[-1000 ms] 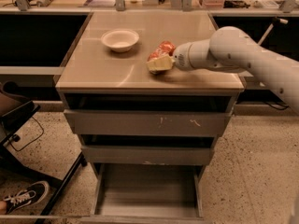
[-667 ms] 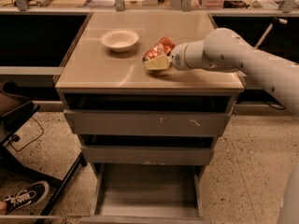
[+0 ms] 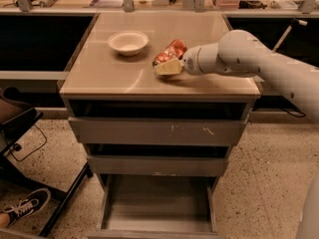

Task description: Pick coke can from bottom drawer and place on counter

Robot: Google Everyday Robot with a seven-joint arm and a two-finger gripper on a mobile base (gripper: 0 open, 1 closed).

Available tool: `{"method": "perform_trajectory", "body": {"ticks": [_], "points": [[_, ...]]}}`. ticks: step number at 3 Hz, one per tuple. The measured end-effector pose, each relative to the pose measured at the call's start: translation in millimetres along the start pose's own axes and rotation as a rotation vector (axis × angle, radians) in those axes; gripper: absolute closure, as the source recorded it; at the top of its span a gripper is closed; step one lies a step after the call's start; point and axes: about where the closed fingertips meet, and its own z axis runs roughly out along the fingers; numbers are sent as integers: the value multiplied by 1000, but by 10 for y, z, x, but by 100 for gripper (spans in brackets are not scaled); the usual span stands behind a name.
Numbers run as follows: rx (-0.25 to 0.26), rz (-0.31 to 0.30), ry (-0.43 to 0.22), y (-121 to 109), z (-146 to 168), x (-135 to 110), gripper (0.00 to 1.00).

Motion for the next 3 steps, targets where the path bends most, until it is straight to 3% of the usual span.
{"method": "perform_trajectory", "body": {"ticks": [1,2,3], "points": [[0,0,0,0,0,0,19],[0,0,0,1,1,0,0],[0,0,0,1,1,0,0]]}}
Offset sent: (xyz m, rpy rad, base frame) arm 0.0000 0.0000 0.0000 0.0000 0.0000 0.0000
